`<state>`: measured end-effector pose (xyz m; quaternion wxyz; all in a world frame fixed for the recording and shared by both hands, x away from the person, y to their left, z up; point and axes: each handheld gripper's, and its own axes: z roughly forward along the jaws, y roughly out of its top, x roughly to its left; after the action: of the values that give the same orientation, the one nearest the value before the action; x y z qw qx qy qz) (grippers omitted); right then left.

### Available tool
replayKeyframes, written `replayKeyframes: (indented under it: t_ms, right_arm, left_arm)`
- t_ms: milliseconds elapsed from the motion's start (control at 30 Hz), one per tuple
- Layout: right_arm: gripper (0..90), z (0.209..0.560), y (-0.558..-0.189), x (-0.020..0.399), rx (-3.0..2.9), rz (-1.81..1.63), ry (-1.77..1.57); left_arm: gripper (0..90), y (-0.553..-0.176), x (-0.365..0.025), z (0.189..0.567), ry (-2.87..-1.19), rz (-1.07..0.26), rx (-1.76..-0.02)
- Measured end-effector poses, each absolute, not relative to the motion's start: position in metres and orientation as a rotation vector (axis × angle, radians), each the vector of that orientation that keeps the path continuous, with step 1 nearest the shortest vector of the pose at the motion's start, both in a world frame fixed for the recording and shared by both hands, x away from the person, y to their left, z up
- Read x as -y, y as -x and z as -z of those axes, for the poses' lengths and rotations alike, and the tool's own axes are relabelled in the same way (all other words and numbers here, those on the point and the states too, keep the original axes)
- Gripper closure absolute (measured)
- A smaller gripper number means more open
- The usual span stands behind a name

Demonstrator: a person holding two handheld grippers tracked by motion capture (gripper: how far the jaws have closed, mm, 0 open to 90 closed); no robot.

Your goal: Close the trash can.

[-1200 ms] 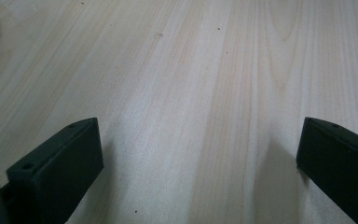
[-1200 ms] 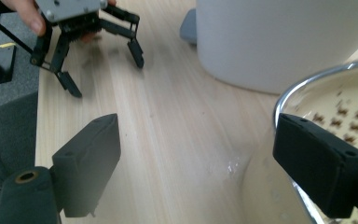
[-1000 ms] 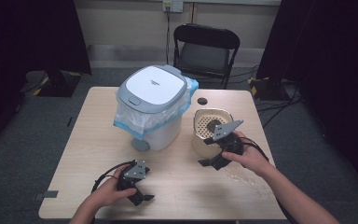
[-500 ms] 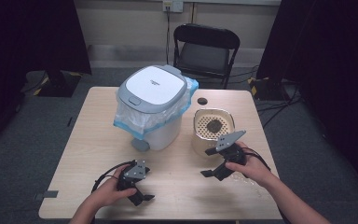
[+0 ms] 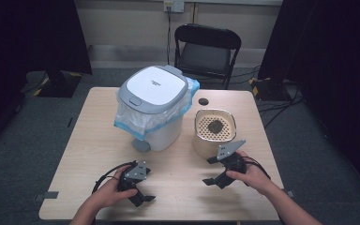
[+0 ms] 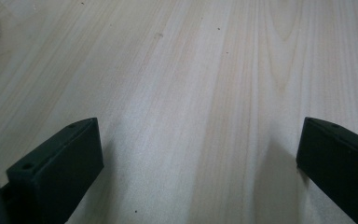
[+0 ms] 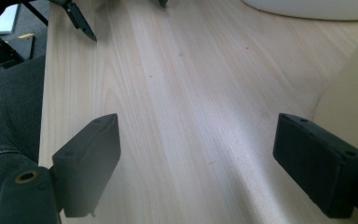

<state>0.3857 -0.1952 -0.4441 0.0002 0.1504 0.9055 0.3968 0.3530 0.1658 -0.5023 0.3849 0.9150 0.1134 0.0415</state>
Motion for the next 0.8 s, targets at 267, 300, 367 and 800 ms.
replayKeyframes:
  t_ms: [267, 300, 367, 800]
  right_arm:
    - [14.3, 0.456, -0.384, 0.192, -2.857, -1.226, -0.458]
    - [14.3, 0.457, -0.384, 0.191, -2.859, -1.224, -0.458]
    - [14.3, 0.460, -0.383, 0.190, -2.860, -1.223, -0.455]
    - [14.3, 0.475, -0.386, 0.171, -2.855, -1.169, -0.426]
  left_arm:
    - [0.0, -0.353, -0.166, 0.502, -2.330, -0.105, -0.290]
    - [0.0, -0.353, -0.166, 0.503, -2.326, -0.103, -0.295]
    - [0.0, -0.353, -0.166, 0.502, -2.331, -0.106, -0.289]
    - [0.0, -0.353, -0.166, 0.502, -2.332, -0.106, -0.290]
